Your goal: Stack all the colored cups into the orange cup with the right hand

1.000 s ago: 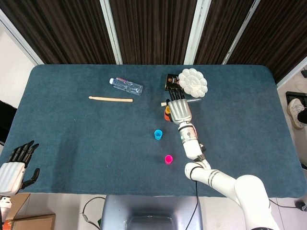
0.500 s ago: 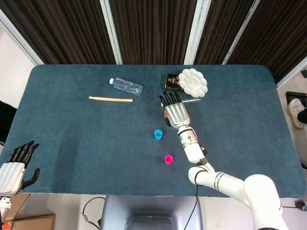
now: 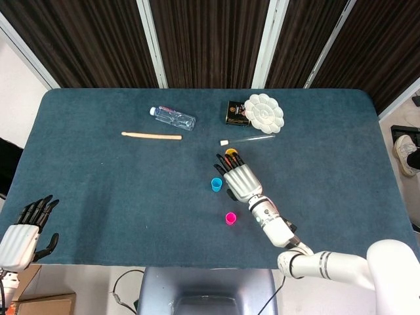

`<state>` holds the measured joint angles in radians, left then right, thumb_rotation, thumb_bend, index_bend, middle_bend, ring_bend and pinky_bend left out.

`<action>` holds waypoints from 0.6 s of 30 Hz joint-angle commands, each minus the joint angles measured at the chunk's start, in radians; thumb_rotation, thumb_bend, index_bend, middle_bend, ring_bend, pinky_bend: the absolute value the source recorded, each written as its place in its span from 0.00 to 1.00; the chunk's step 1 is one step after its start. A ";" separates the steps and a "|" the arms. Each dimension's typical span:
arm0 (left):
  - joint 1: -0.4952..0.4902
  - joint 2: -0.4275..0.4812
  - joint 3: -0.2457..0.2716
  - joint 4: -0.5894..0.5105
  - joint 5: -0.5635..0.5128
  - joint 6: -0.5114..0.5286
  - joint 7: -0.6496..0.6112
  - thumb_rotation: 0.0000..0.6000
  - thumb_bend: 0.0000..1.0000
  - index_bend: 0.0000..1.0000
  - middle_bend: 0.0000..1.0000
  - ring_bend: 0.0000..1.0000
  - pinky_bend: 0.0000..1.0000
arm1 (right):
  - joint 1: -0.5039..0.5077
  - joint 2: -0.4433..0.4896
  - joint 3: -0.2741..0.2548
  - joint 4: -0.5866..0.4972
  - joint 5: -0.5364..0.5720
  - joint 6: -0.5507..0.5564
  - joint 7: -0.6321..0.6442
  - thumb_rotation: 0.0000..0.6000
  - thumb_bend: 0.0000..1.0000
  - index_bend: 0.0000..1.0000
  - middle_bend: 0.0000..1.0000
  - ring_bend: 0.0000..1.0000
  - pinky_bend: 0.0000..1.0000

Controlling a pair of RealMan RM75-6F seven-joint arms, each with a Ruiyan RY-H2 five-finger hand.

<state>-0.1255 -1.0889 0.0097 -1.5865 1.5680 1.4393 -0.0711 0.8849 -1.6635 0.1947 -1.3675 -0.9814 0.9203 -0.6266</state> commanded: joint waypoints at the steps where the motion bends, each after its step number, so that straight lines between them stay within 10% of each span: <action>1: 0.001 0.002 0.001 0.001 0.003 0.004 -0.003 1.00 0.46 0.00 0.00 0.00 0.11 | 0.020 -0.044 0.007 0.049 0.038 -0.012 -0.022 1.00 0.46 0.29 0.00 0.00 0.00; 18: 0.005 0.010 -0.002 0.007 -0.001 0.012 -0.027 1.00 0.46 0.00 0.00 0.00 0.11 | 0.072 -0.154 0.028 0.188 0.100 -0.060 -0.008 1.00 0.48 0.49 0.00 0.00 0.00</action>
<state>-0.1200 -1.0793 0.0079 -1.5798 1.5665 1.4510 -0.0979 0.9554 -1.8134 0.2219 -1.1847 -0.8818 0.8619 -0.6372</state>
